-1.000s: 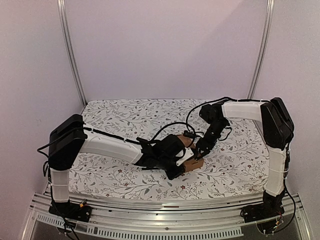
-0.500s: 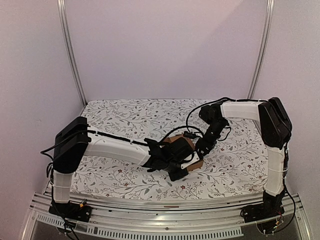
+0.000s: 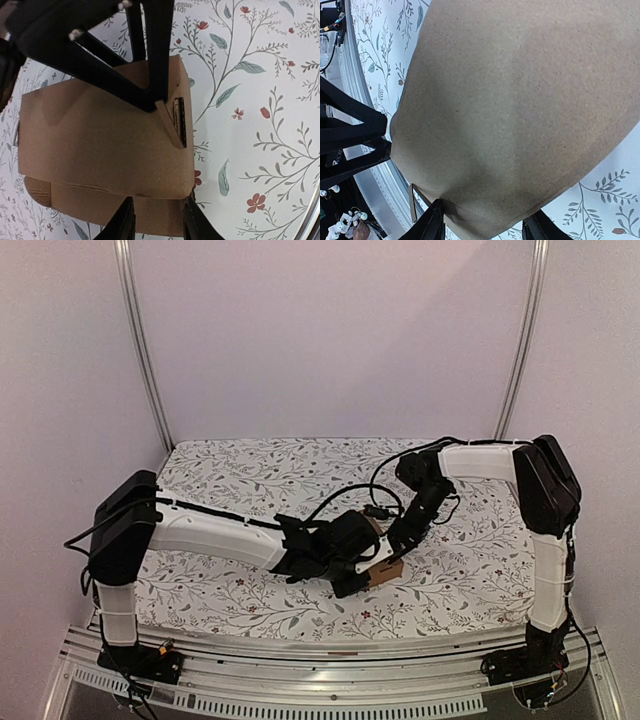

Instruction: Fold the paper box

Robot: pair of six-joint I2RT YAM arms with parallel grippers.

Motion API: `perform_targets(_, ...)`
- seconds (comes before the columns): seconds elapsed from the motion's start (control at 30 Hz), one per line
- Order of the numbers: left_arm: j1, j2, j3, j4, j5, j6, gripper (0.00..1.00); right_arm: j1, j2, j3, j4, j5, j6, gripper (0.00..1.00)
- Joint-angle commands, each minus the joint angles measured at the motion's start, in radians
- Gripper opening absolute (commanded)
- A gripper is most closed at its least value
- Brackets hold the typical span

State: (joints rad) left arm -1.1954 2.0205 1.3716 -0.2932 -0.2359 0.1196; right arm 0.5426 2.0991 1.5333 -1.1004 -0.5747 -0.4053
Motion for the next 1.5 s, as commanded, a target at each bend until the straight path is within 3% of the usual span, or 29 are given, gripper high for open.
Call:
perform_targets(0.0, 0.001, -0.112, -0.072, 0.107, -0.064, -0.007, 0.35, 0.038, 0.056, -0.024, 0.010, 0.044, -0.012, 0.50)
perform_targets(0.13, 0.016, -0.230, -0.209, 0.219, -0.138, -0.063, 0.48, 0.038, 0.056, -0.024, 0.010, 0.046, -0.015, 0.50)
perform_targets(0.17, 0.032, -0.260, -0.253, 0.255, -0.136, -0.107, 0.56, 0.038, 0.055, -0.024, 0.010, 0.046, -0.015, 0.50)
perform_targets(0.23, 0.088, -0.315, -0.337, 0.340, -0.110, -0.225, 0.61, 0.036, 0.053, -0.024, 0.011, 0.048, -0.015, 0.50)
perform_targets(0.4, 0.264, -0.420, -0.573, 0.552, 0.002, -0.540, 0.68, 0.037, 0.033, -0.030, 0.014, 0.057, -0.018, 0.50)
perform_targets(0.57, 0.355, -0.378, -0.725, 0.764, 0.126, -0.818, 0.69, 0.036, 0.024, -0.031, 0.014, 0.053, -0.018, 0.51)
perform_targets(0.8, 0.358, -0.199, -0.763, 0.962, 0.225, -1.105, 0.69, 0.027, 0.021, -0.034, 0.012, 0.020, -0.021, 0.51)
perform_targets(0.97, 0.358, -0.118, -0.763, 1.051, 0.282, -1.199, 0.68, 0.013, 0.019, -0.038, 0.010, -0.001, -0.021, 0.51)
perform_targets(1.1, 0.349, -0.078, -0.734, 1.038, 0.329, -1.260, 0.65, 0.013, 0.018, -0.040, 0.008, -0.012, -0.021, 0.52)
perform_targets(1.27, 0.315, -0.071, -0.674, 0.897, 0.345, -1.334, 0.64, 0.012, 0.019, -0.041, 0.009, -0.027, -0.020, 0.52)
perform_targets(1.47, 0.305, -0.065, -0.674, 0.942, 0.374, -1.405, 0.63, 0.013, 0.016, -0.043, 0.008, -0.035, -0.018, 0.52)
